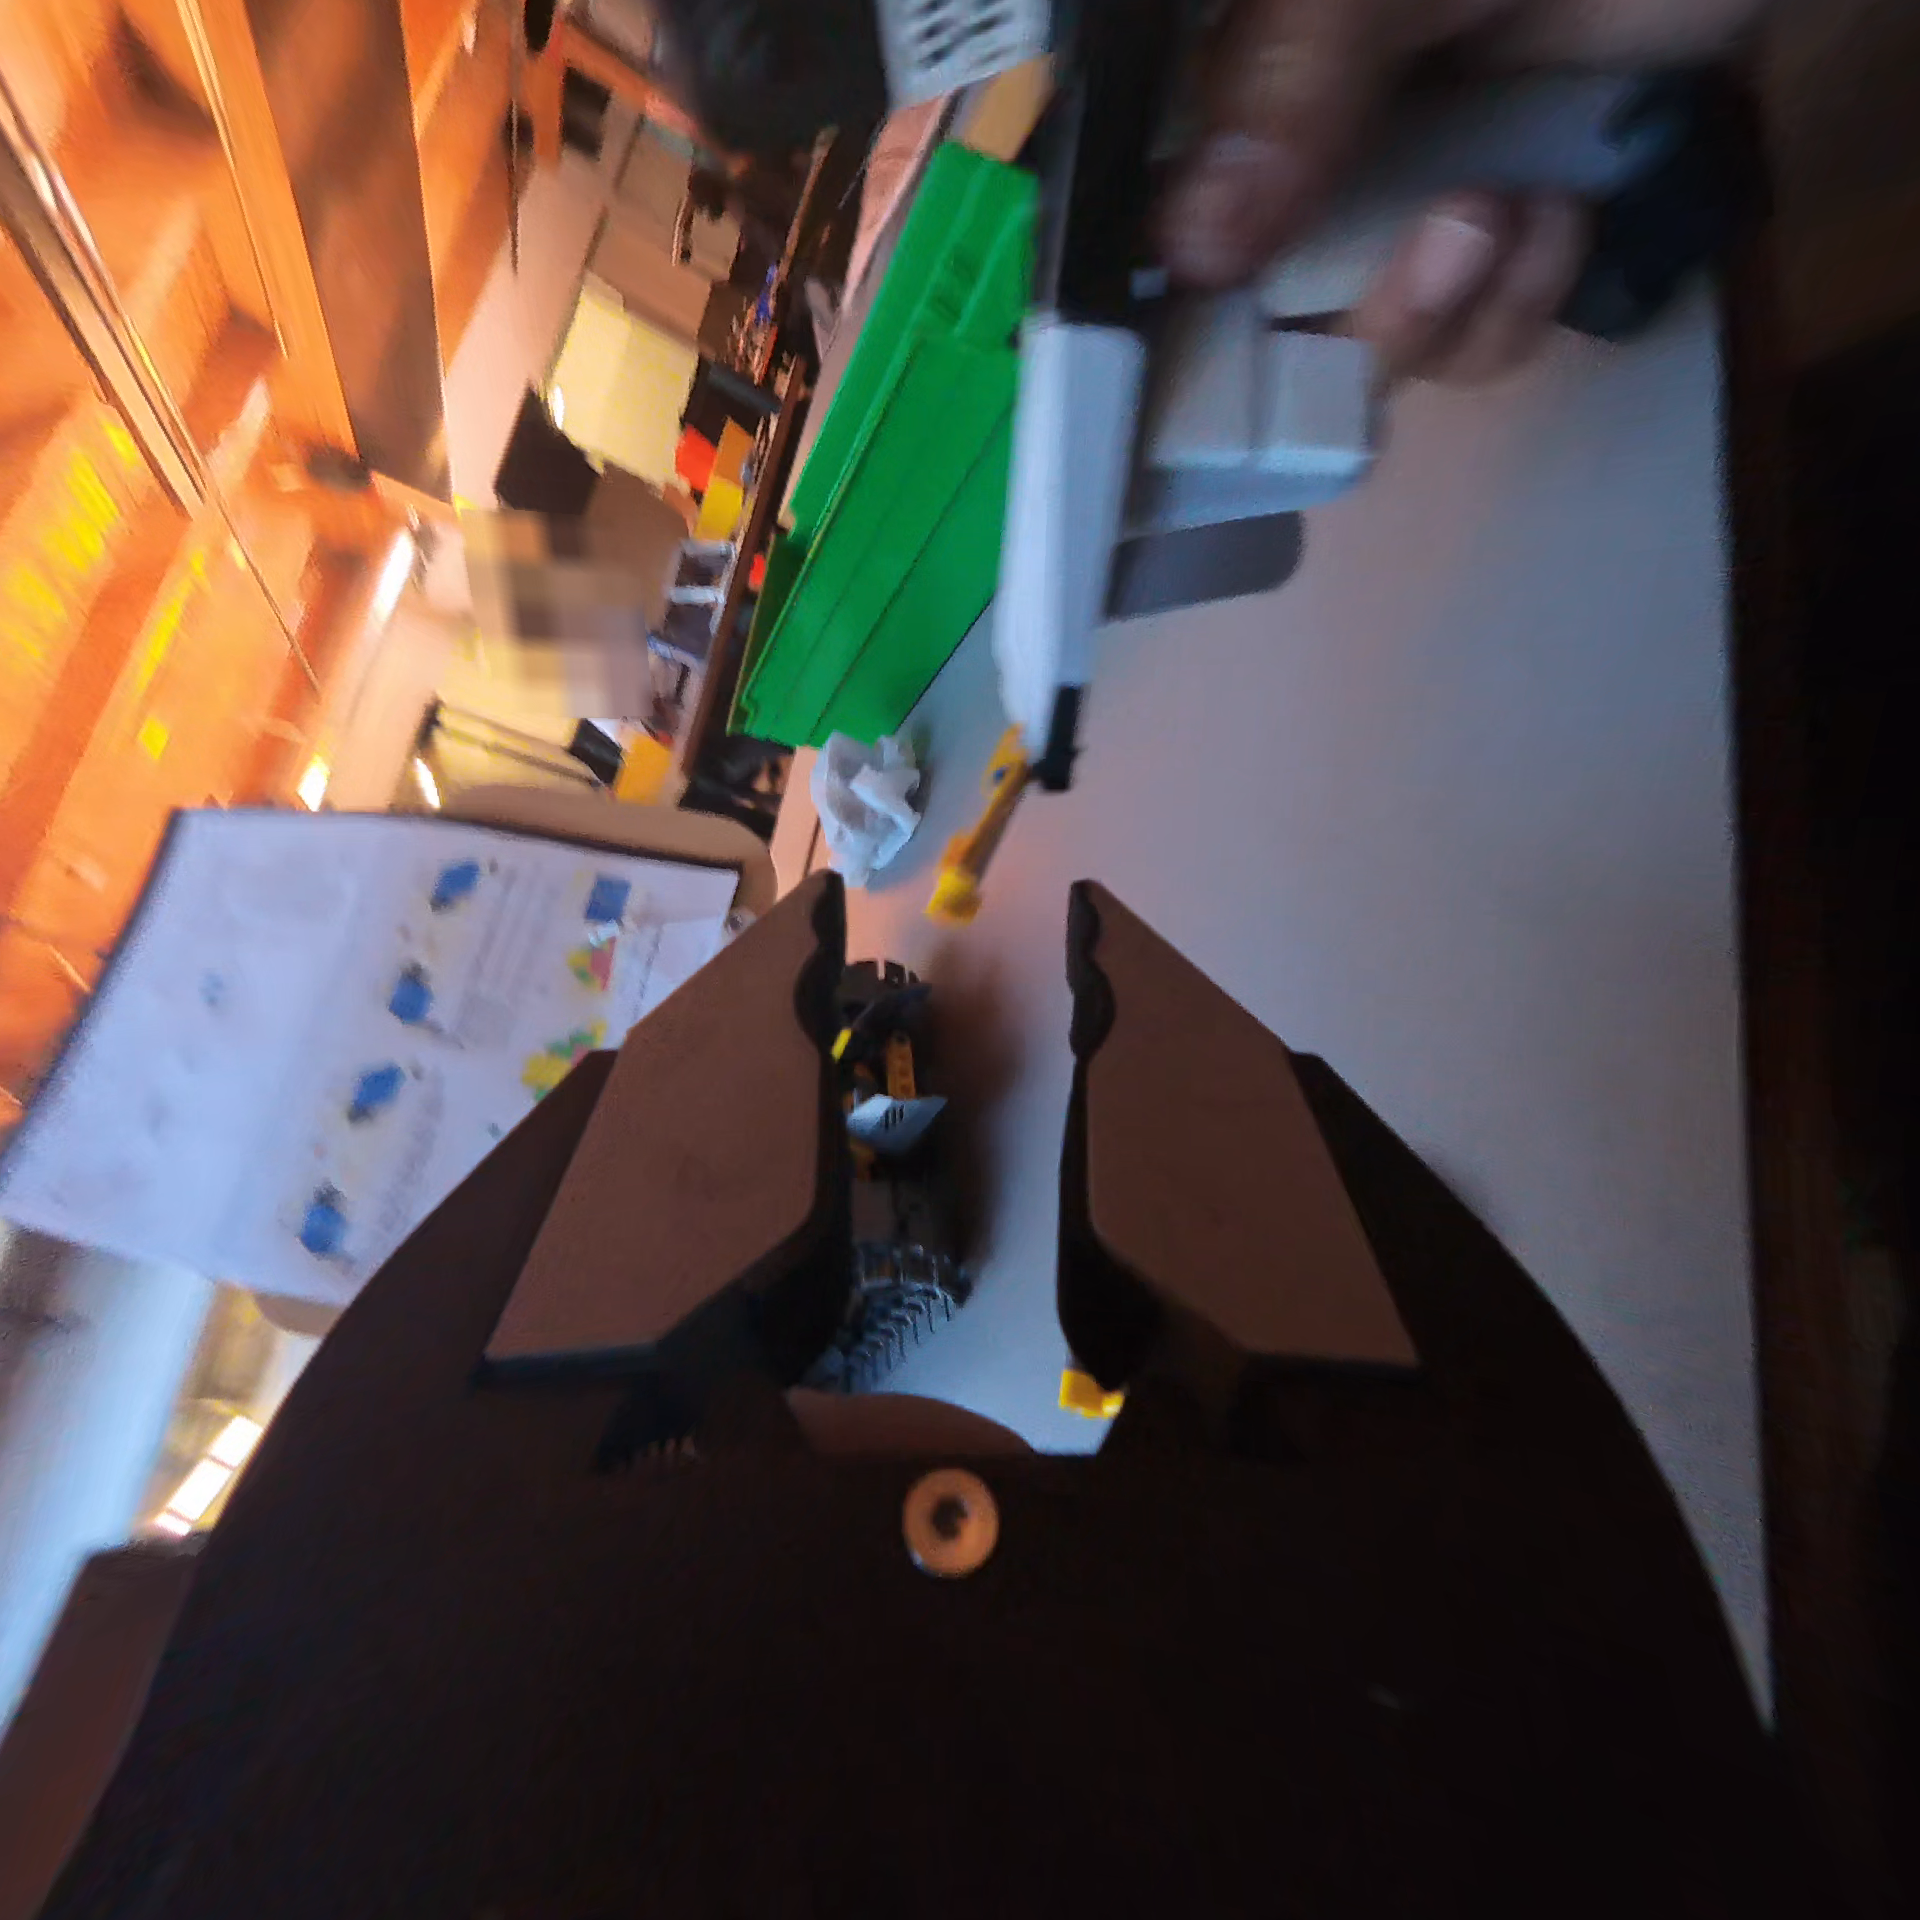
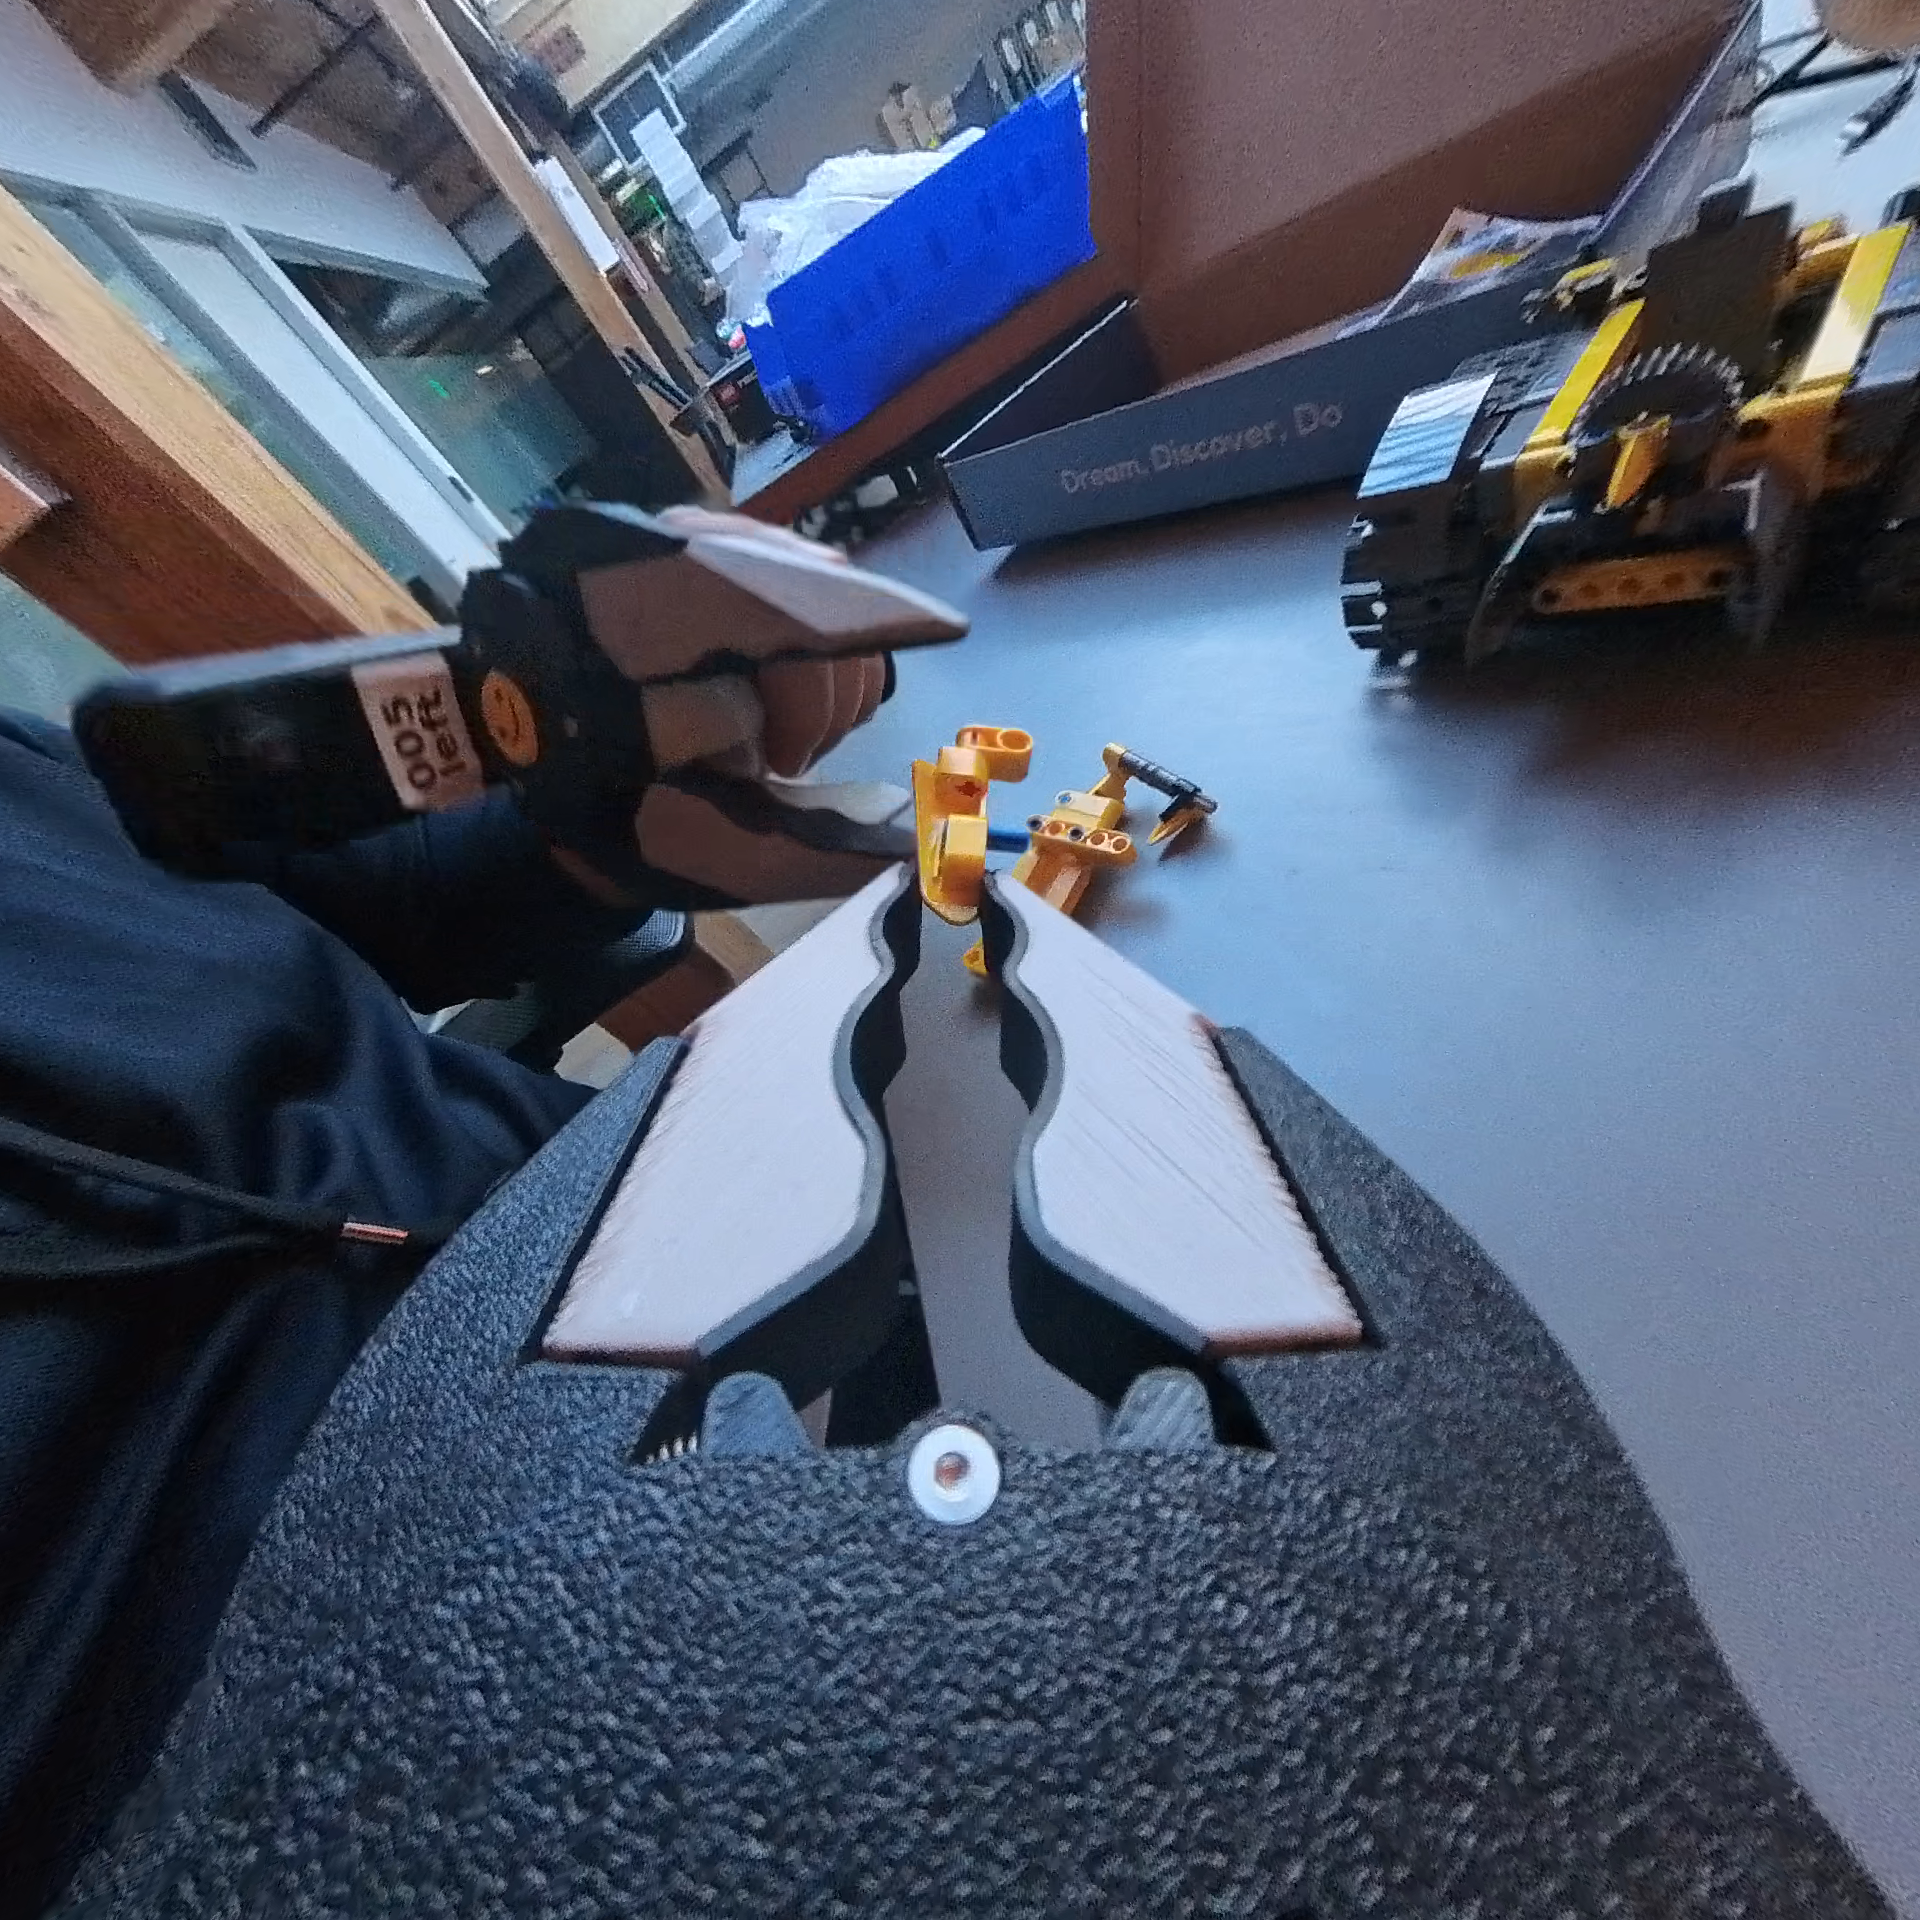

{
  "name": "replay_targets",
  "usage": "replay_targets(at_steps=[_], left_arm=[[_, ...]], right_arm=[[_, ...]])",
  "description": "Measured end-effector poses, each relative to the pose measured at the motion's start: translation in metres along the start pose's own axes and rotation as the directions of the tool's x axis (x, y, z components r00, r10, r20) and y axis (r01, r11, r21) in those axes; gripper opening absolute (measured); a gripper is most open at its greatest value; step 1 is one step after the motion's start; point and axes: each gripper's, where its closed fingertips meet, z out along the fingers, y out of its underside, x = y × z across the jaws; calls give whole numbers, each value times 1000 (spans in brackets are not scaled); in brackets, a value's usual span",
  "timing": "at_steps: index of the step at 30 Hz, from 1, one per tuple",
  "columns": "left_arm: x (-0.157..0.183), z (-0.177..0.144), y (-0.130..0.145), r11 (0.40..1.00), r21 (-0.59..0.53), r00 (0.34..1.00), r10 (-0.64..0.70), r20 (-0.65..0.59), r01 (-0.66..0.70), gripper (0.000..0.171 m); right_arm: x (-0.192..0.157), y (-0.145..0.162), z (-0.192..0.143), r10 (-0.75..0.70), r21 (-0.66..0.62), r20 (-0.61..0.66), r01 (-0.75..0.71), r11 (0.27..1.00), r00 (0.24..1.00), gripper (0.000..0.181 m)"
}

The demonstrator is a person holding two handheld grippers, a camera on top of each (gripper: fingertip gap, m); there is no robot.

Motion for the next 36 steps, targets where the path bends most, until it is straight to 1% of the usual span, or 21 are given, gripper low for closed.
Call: replay_targets(at_steps=[1, 2, 4, 6, 8, 9, 11, 13, 14, 15, 17, 20, 22, 23, 26, 28, 30, 31, 33, 35, 36], left_arm=[[5, 0, -2, 999, 9, 999, 33, 0, -33, 37], [8, 1, -2, 998, 11, 998, 67, 9, -67, 29], [6, 1, -1, 991, -3, 990, 135, 50, -135, 27], [4, 1, -3, 983, 0, 979, 185, 85, -186, 13], [1, -1, -4, 974, -3, 967, 224, 120, -225, 9], [2, -1, -3, 972, -7, 965, 235, 114, -236, 9], [4, -2, -3, 979, 14, 976, 202, 81, -203, 8], [6, -5, -6, 992, 76, 994, 104, 24, -105, 6], [8, -8, -10, 991, 127, 999, 43, -22, -40, 6], [9, -12, -14, 983, 181, 997, -15, -73, 28, 6], [7, -20, -22, 955, 256, 982, -111, -151, 148, 6], [7, -29, -32, 904, 321, 945, -202, -259, 282, 6], [13, -34, -40, 871, 340, 908, -235, -346, 355, 6], [17, -36, -44, 856, 347, 891, -242, -384, 382, 6], [18, -39, -48, 830, 355, 865, -267, -425, 431, 6], [17, -38, -45, 824, 339, 854, -293, -429, 453, 6], [10, -35, -42, 817, 334, 860, -339, -382, 470, 7], [3, -32, -39, 822, 331, 874, -364, -322, 464, 8], [-9, -26, -35, 856, 324, 914, -366, -172, 404, 10], [-17, -18, -28, 912, 268, 948, -318, -14, 310, 12], [-18, -14, -24, 934, 224, 955, -293, 37, 278, 12]], right_arm=[[-1, 2, 2, 13, -9, 6, -13, 1000, 1000, 9], [-3, 3, 3, 26, -12, 16, -26, 1000, 1000, 9], [-6, 5, 5, 62, -20, 41, -61, 998, 997, 9], [-12, 5, 7, 111, -17, 81, -110, 994, 991, 9], [-14, 4, 9, 156, -7, 105, -156, 988, 982, 9], [-14, 4, 9, 163, -5, 105, -164, 986, 981, 9], [-16, 6, 10, 85, -14, 92, -84, 996, 992, 10], [-29, 8, 8, -89, -42, 97, 94, 995, 991, 12], [-33, 8, 5, -202, -60, 83, 207, 976, 976, 20], [-33, 7, 2, -326, -82, 46, 329, 941, 944, 23], [-33, -1, -7, -545, -113, -26, 539, 835, 838, 23], [-49, -10, -9, -747, -123, -44, 738, 663, 664, 23], [-58, -9, -4, -827, -148, -36, 816, 559, 561, 23], [-60, -8, 0, -848, -161, -35, 834, 527, 529, 23], [-61, 1, 10, -861, -198, 1, 844, 498, 508, 12], [-58, 0, 12, -861, -200, -33, 840, 504, 508, 7], [-53, -7, 13, -828, -189, -97, 807, 559, 552, 7], [-49, -12, 12, -801, -179, -142, 781, 599, 582, 6], [-41, -21, 10, -728, -138, -216, 717, 683, 651, 5], [-31, -26, 9, -618, -84, -277, 622, 778, 736, 5], [-26, -27, 9, -552, -51, -297, 564, 824, 779, 5]])
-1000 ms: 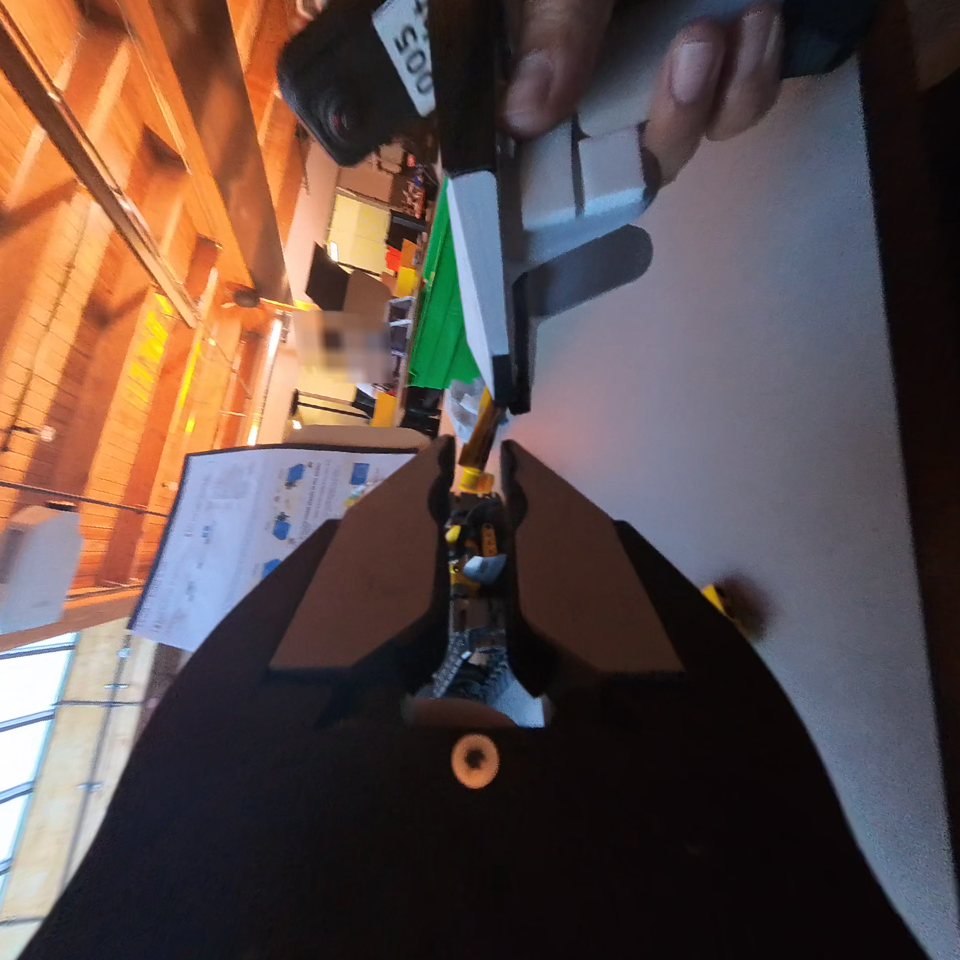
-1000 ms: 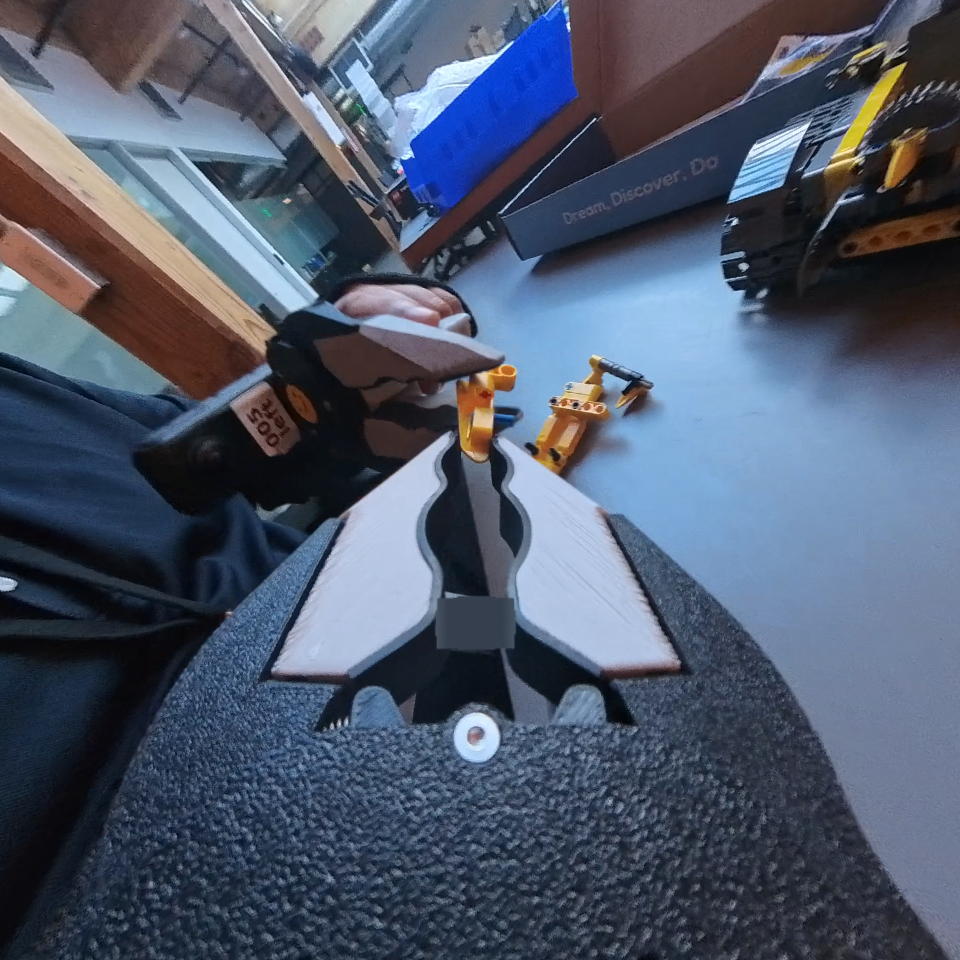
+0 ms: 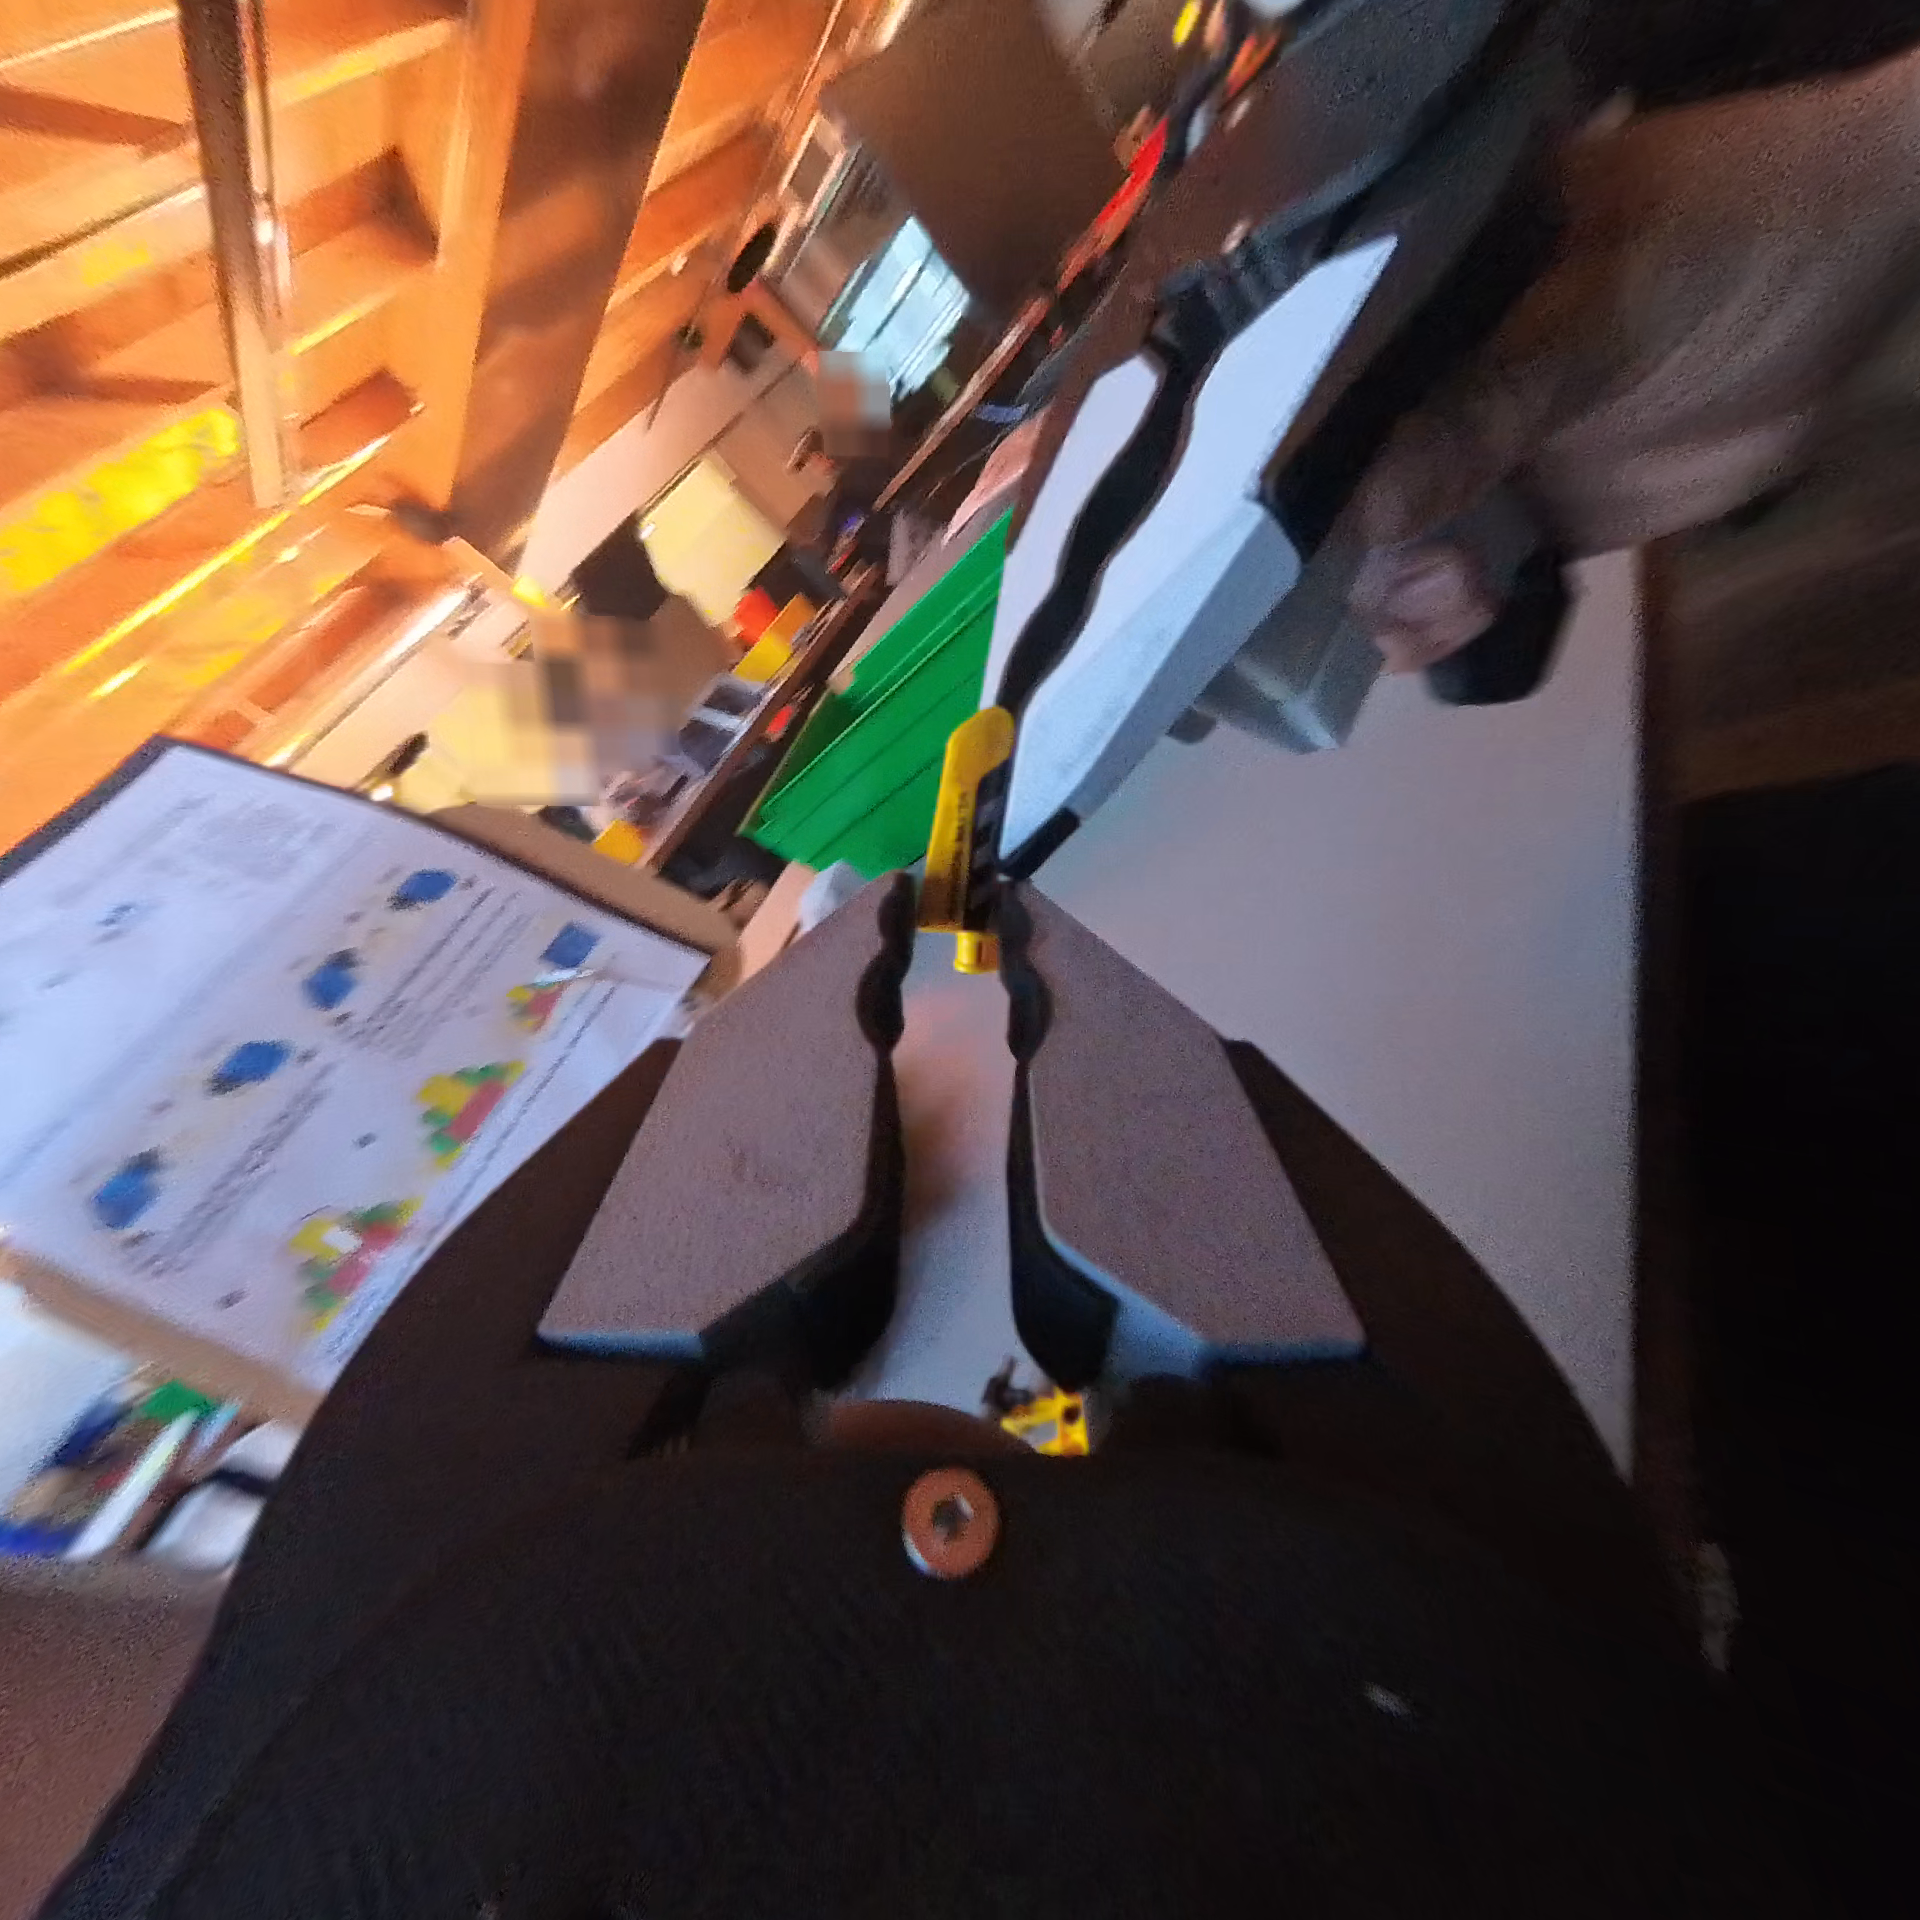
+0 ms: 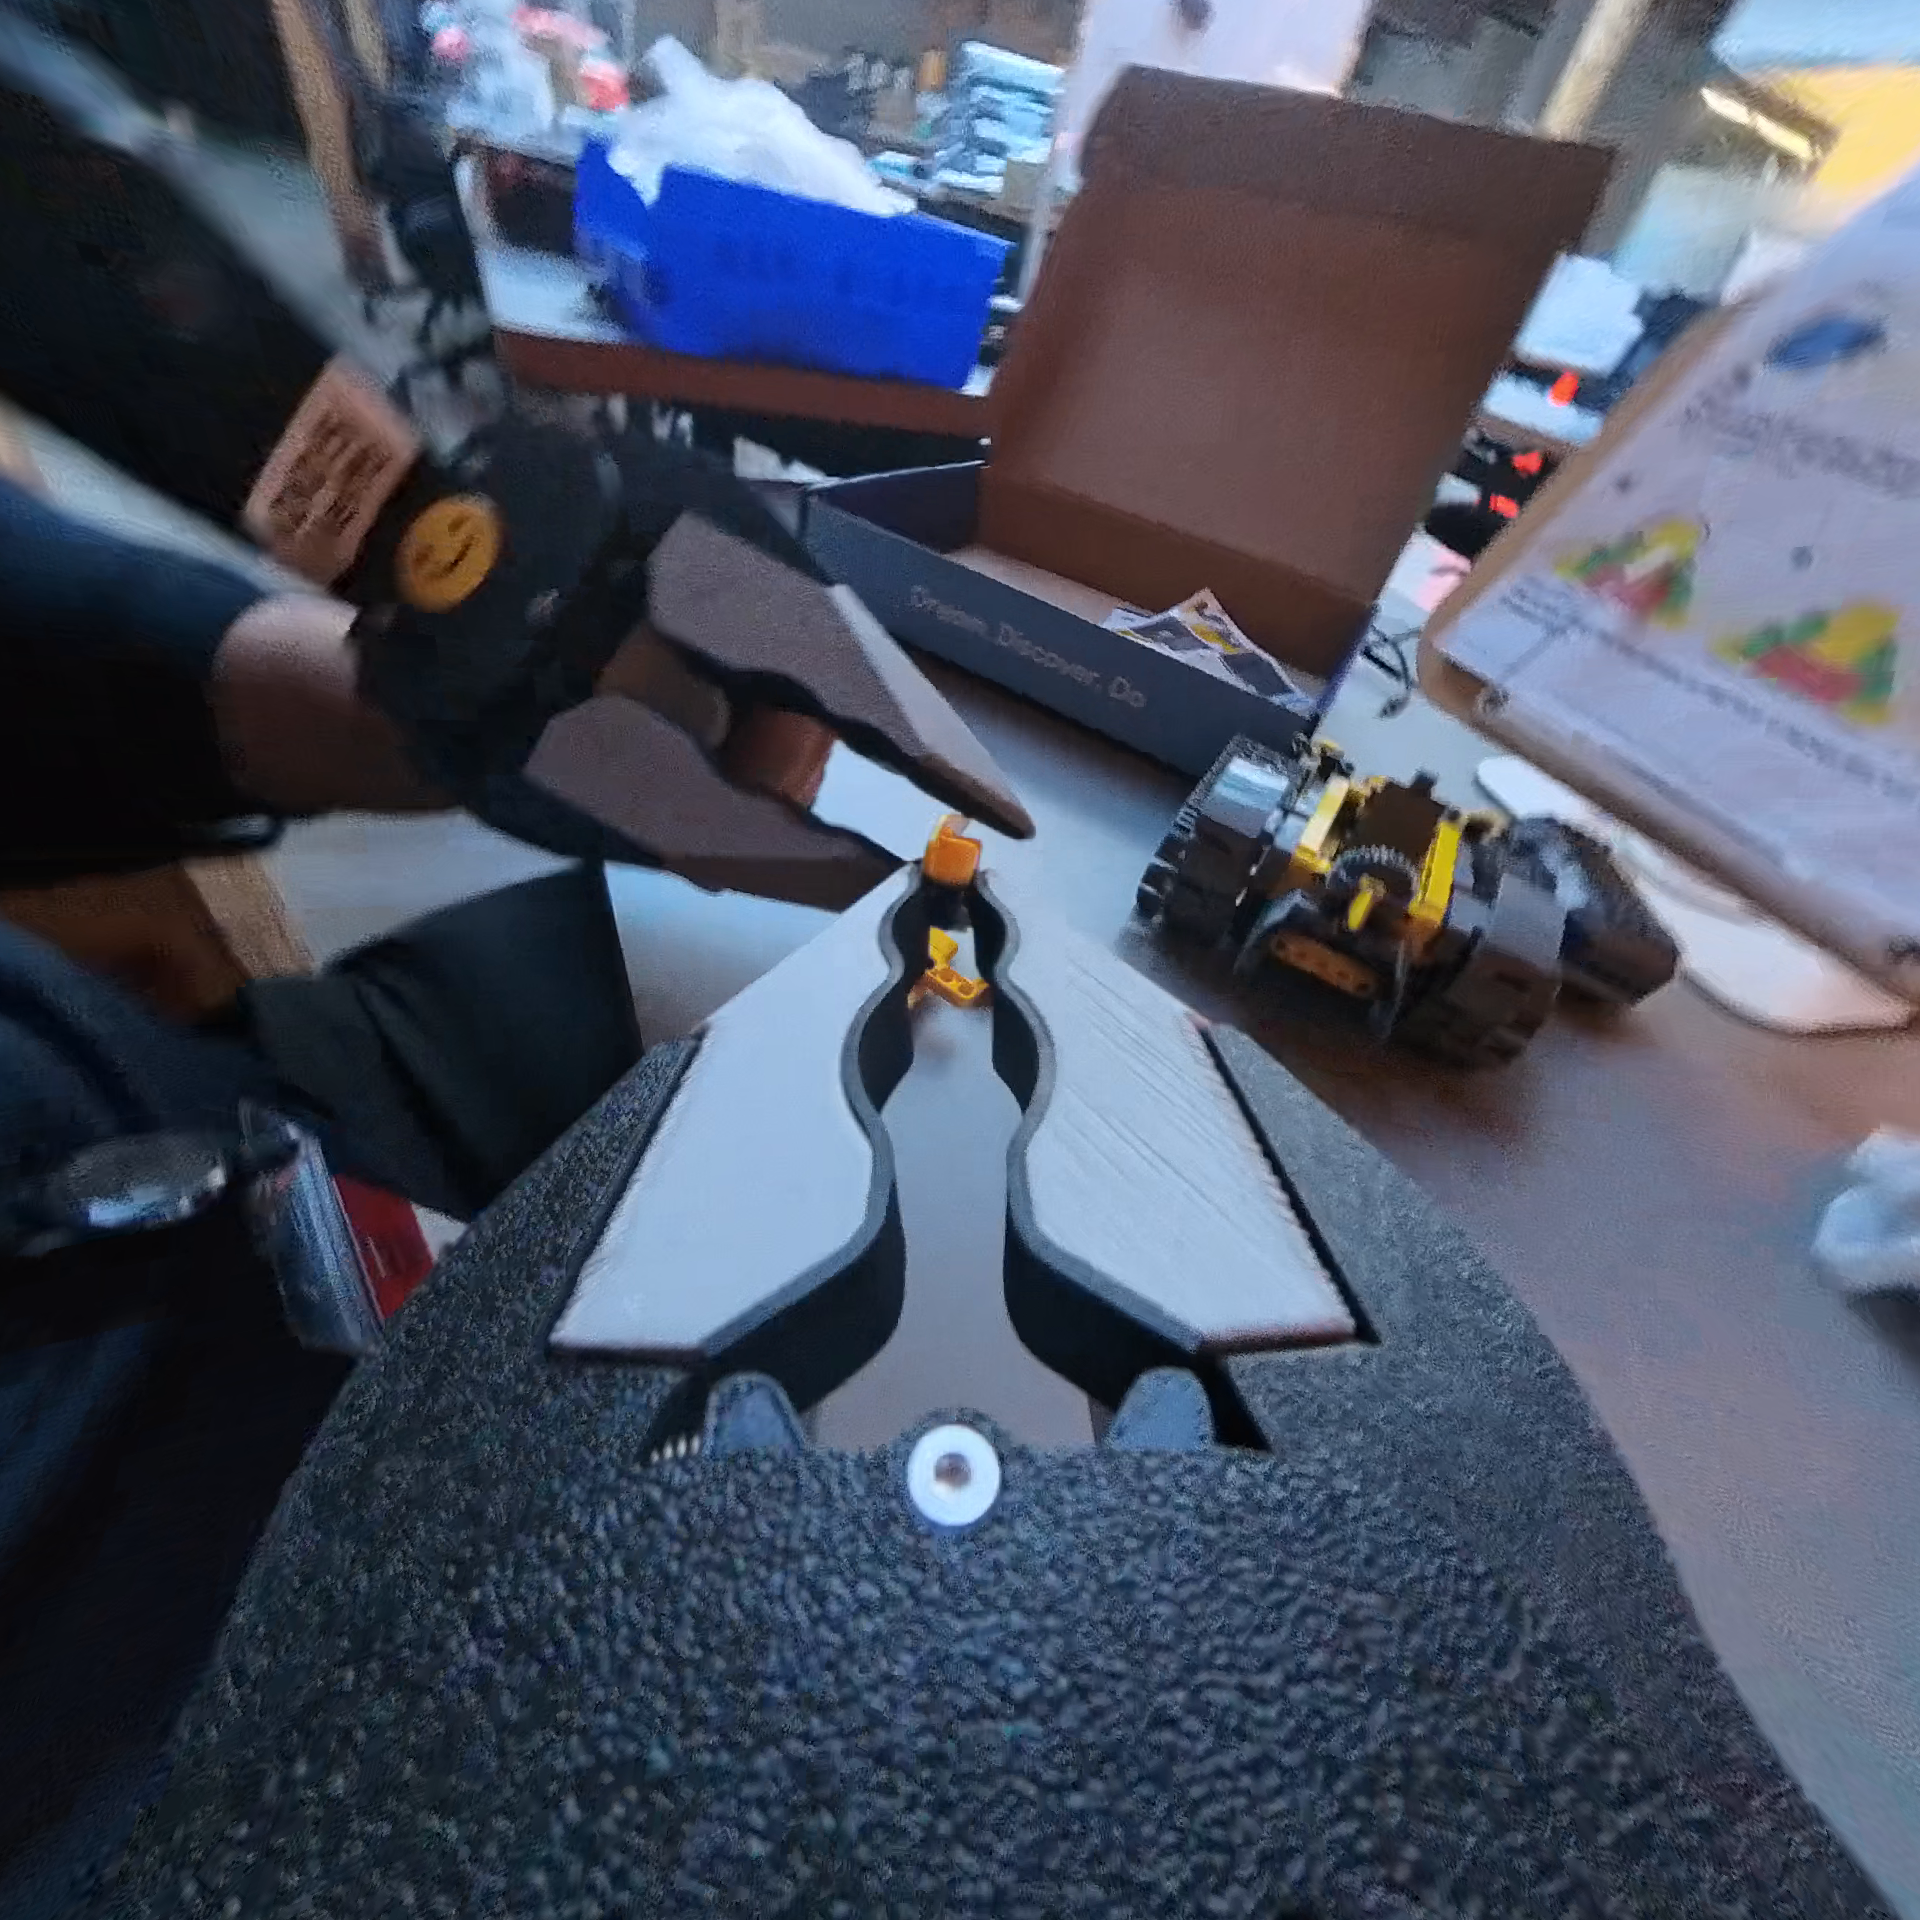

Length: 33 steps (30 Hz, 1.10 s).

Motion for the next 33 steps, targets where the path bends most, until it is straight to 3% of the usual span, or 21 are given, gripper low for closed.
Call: replay_targets(at_steps=[3, 8, 12, 16, 20, 24, 33], left_arm=[[1, 6, 10, 994, -86, 997, 65, 42, -61, 13], [6, 7, 8, 969, -123, 973, 223, 54, -215, 17], [9, 10, 14, 936, -175, 945, 321, 62, -307, 19], [9, 10, 21, 933, -202, 948, 313, 48, -298, 16], [10, 9, 21, 955, -169, 967, 253, 27, -245, 13], [15, 1, 0, 1000, 29, 998, 8, -58, -6, 12], [15, -8, -23, 924, 192, 933, -289, -214, 331, 12]], right_arm=[[7, 9, 3, 215, 24, 14, -216, 976, 976, 5], [4, 12, 5, 470, 32, 131, -478, 878, 873, 5], [5, 18, 7, 534, 16, 146, -541, 841, 833, 5], [3, 23, 10, 470, -10, 103, -472, 882, 877, 5], [0, 22, 9, 298, -31, 65, -297, 954, 952, 9], [-9, 5, -1, 121, 19, 119, -124, 992, 985, 15], [-10, -14, -22, -187, 36, 87, 185, 982, 978, 17]])
